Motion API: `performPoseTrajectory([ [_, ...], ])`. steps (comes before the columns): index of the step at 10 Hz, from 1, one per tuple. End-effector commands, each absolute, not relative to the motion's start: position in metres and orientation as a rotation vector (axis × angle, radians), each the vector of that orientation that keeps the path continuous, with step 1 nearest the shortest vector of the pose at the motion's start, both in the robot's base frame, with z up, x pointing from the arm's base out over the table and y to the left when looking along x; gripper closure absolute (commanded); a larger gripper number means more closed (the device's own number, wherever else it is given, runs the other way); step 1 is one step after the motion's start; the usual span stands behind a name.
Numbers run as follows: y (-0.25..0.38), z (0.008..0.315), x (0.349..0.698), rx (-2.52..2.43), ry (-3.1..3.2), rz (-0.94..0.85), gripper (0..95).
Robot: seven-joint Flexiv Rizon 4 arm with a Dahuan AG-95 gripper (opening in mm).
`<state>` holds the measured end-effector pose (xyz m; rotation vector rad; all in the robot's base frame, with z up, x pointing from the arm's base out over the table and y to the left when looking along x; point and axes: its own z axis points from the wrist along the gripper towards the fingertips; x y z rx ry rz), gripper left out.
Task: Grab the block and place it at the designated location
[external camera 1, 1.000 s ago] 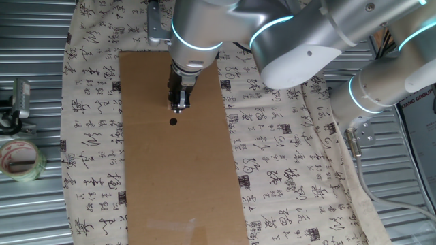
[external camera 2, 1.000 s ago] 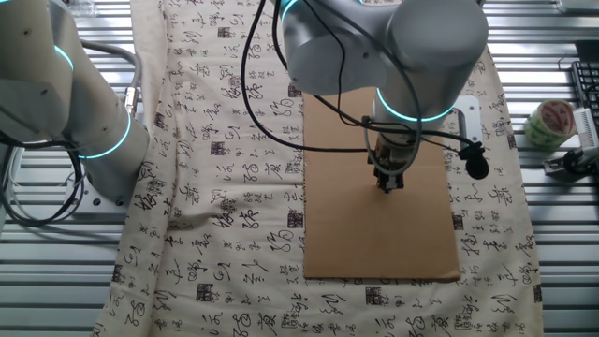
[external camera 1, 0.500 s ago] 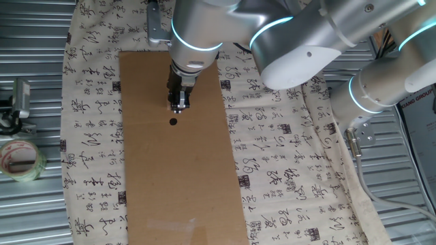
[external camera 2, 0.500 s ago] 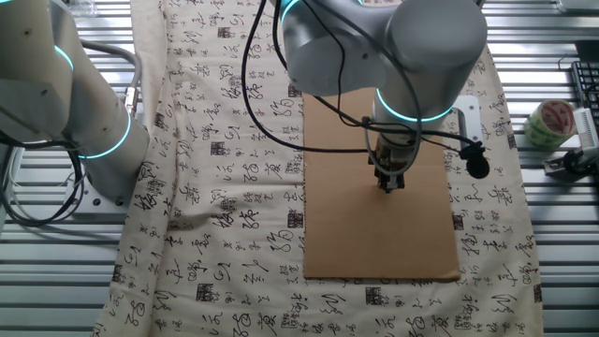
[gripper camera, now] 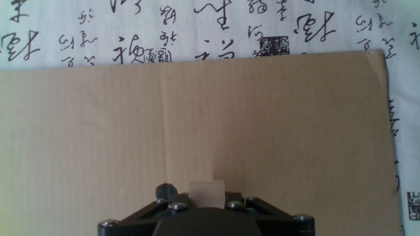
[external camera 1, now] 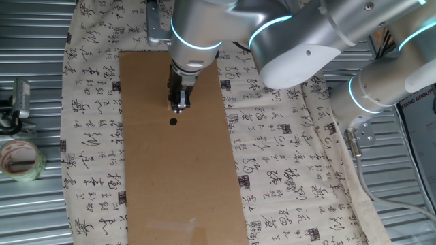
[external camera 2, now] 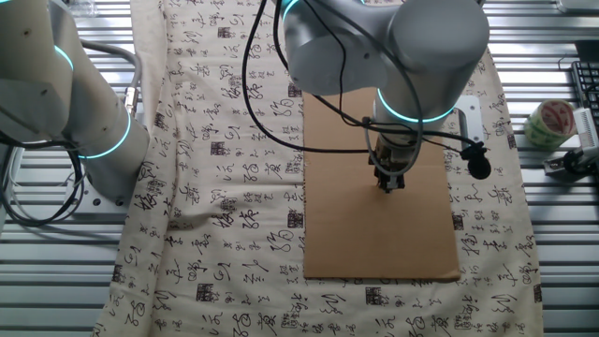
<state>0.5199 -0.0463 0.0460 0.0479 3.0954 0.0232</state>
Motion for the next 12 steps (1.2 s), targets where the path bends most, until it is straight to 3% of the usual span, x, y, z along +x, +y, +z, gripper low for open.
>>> performPoseTrajectory([
  [1,-0.0460,0.0459,0.5202,0.024,3.095,0.023,95.0],
  [12,-0.0460,0.0459,0.5202,-0.092,3.106,0.033,95.0],
])
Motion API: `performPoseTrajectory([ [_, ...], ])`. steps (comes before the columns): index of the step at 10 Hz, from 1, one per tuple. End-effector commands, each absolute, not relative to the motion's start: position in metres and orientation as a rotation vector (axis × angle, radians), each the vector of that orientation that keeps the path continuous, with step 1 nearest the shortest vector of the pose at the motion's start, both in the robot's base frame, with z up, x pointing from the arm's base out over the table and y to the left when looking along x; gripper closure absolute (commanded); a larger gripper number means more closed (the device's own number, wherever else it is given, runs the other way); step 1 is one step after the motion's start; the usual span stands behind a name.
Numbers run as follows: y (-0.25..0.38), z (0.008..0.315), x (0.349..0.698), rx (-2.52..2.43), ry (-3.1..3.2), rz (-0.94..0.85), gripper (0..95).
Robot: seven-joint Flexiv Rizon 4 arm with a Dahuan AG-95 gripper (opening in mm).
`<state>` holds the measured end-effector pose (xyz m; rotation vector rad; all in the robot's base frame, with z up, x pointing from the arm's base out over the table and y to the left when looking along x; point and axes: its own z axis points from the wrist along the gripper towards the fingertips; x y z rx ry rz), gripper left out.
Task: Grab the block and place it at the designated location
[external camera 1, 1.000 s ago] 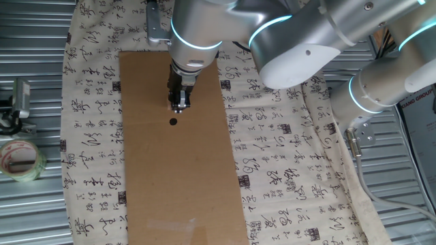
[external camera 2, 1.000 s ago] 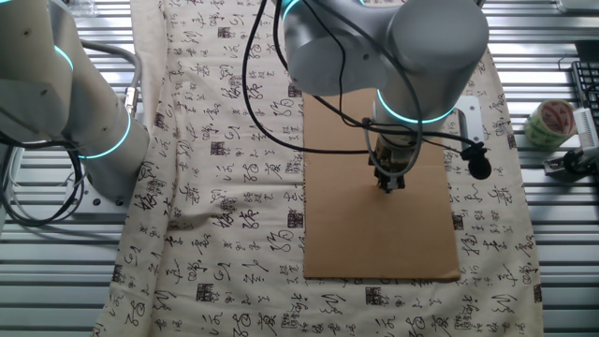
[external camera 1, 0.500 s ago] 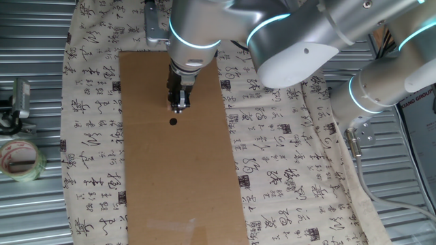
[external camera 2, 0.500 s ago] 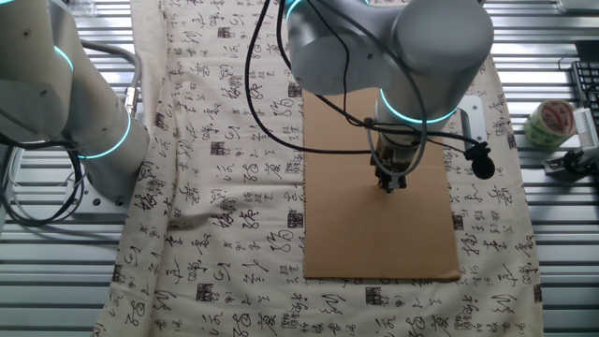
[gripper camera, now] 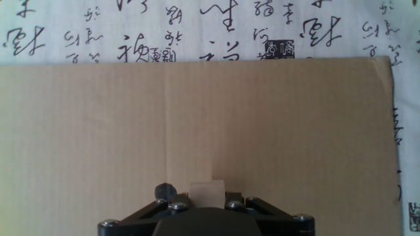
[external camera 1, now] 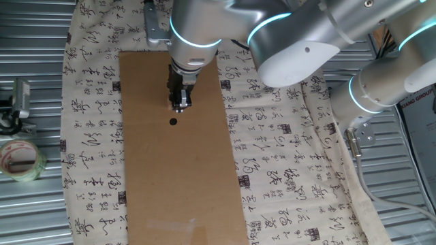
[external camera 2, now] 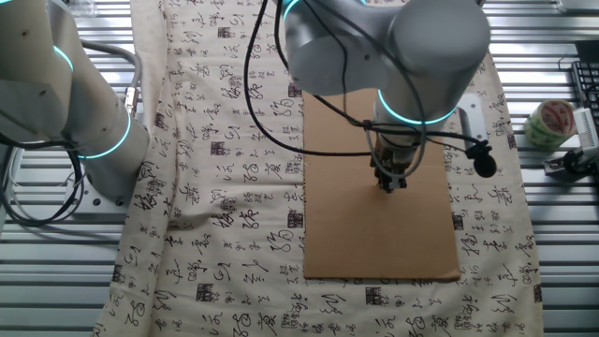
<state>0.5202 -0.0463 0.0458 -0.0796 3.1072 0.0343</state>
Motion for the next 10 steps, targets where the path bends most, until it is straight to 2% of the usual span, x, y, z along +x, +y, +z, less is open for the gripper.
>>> performPoseTrajectory([
  [1,-0.0460,0.0459,0.5202,-0.116,3.104,0.035,95.0],
  [10,-0.0460,0.0459,0.5202,-0.117,3.096,0.031,95.0],
])
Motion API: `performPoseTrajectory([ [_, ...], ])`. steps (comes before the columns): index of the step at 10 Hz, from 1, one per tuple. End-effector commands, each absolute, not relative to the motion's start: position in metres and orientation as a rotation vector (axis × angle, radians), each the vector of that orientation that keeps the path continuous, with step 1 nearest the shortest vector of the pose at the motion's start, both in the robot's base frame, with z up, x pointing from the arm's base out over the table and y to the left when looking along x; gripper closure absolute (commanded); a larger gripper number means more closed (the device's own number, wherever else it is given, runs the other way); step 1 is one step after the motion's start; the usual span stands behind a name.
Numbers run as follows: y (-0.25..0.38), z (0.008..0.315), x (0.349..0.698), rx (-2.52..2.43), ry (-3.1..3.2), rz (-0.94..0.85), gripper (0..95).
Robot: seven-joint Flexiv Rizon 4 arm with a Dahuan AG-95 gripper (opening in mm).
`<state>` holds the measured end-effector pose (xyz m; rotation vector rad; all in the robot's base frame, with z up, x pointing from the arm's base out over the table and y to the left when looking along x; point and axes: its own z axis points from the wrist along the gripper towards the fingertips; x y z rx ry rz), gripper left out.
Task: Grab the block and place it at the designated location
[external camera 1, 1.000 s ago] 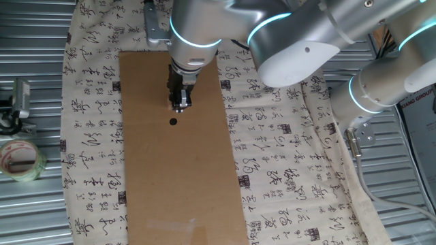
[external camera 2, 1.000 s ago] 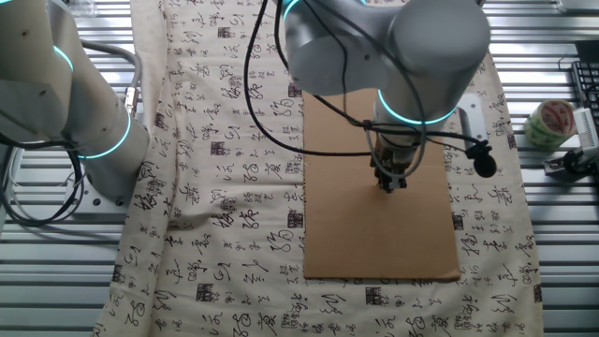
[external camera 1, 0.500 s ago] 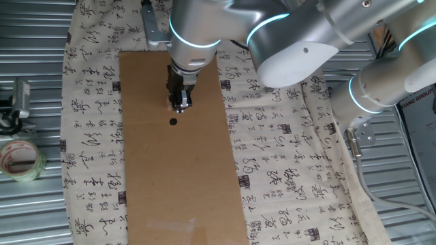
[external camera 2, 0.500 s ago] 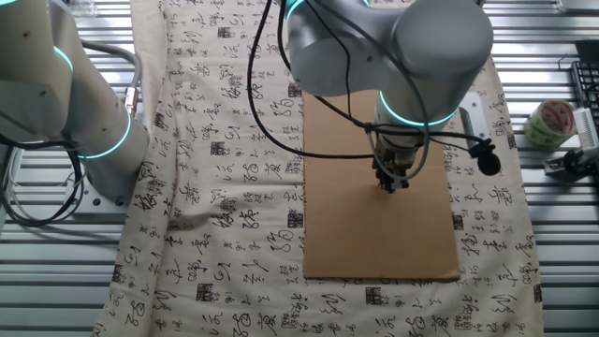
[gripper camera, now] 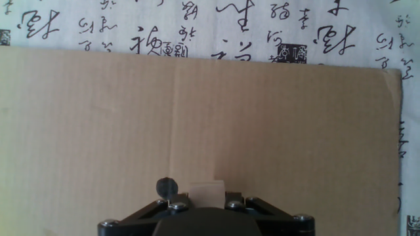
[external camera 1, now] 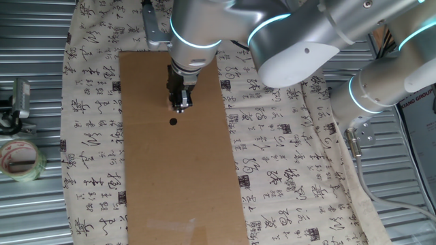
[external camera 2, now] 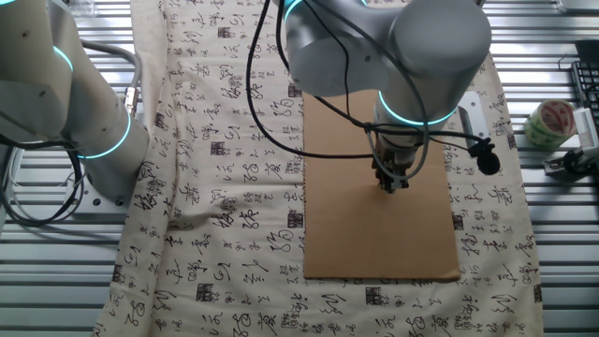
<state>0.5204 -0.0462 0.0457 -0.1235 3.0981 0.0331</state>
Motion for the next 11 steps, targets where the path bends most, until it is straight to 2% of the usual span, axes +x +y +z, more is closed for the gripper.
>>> performPoseTrajectory([
  [1,-0.0460,0.0459,0.5202,-0.103,3.094,0.029,95.0],
  [11,-0.0415,0.0436,0.5204,0.079,3.086,0.024,95.0],
])
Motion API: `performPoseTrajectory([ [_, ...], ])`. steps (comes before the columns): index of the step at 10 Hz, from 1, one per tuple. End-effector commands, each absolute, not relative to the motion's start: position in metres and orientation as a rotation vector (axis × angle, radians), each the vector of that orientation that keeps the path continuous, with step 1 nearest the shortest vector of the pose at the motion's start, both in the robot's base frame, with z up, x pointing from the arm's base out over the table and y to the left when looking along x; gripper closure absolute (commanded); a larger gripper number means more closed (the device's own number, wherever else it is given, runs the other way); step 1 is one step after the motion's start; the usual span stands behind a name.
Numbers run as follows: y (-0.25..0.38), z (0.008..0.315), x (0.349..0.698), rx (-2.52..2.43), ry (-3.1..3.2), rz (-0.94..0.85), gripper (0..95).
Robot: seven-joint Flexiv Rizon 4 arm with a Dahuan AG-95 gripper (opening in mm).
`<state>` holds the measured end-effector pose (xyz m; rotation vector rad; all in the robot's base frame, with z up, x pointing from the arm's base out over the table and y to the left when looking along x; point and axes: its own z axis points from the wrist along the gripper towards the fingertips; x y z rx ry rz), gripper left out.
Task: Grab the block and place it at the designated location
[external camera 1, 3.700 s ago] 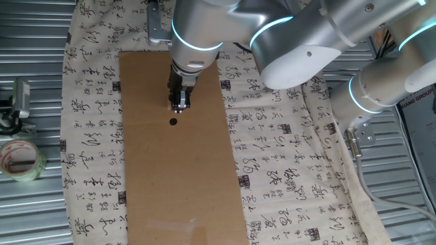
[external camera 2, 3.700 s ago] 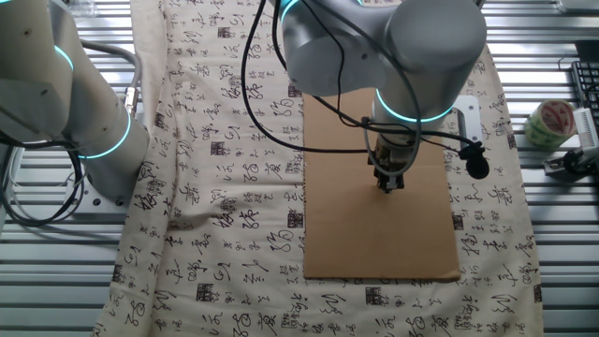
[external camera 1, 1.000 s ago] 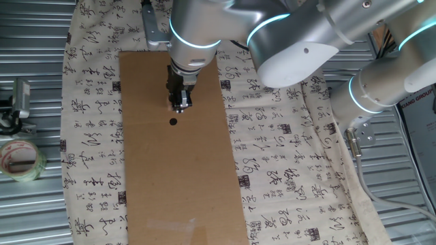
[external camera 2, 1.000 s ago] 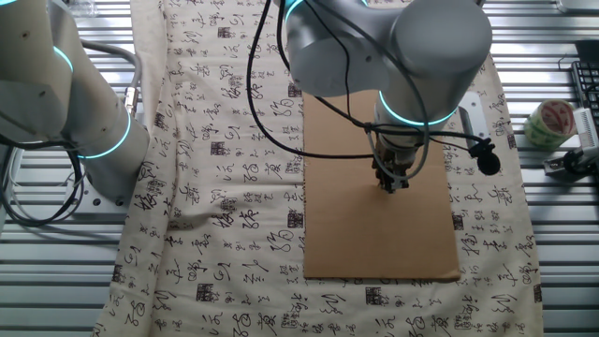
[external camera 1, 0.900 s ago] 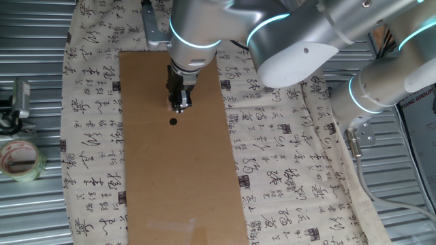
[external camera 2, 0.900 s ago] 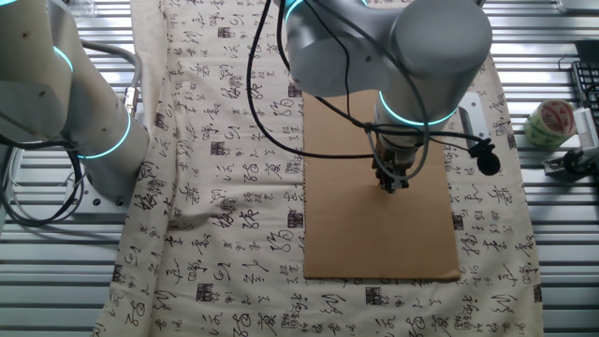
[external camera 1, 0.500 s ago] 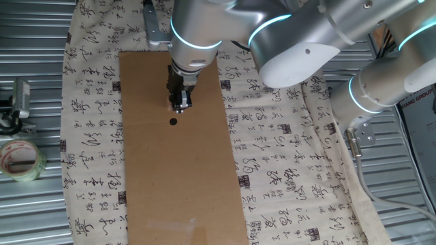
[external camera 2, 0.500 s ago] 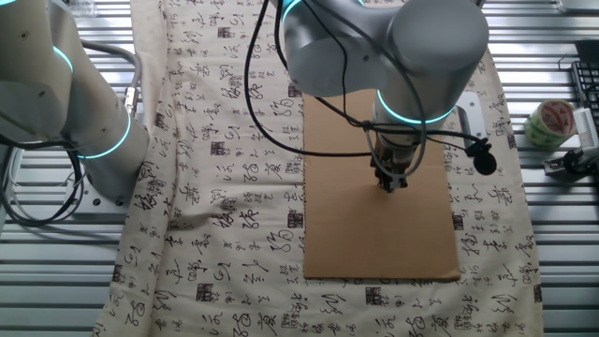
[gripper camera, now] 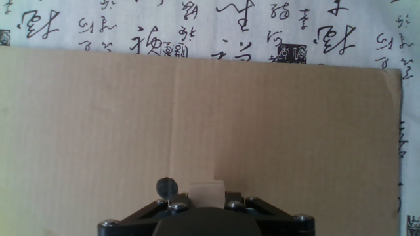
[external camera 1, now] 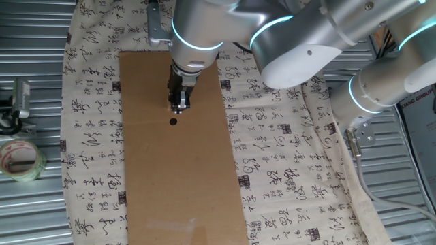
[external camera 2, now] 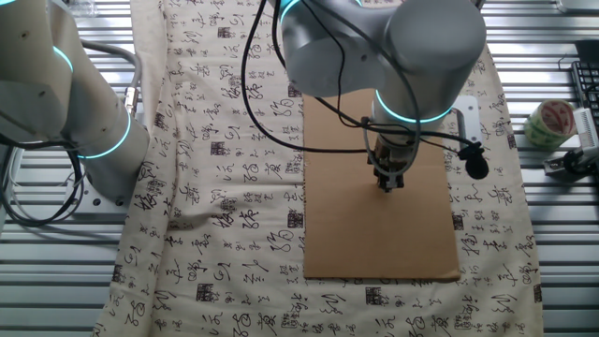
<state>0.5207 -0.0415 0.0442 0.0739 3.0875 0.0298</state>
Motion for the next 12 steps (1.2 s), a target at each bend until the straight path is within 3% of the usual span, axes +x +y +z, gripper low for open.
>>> performPoseTrajectory([
  [1,-0.039,0.043,0.521,0.089,3.083,0.023,95.0],
  [12,-0.027,0.038,0.521,0.107,3.069,0.019,95.0],
])
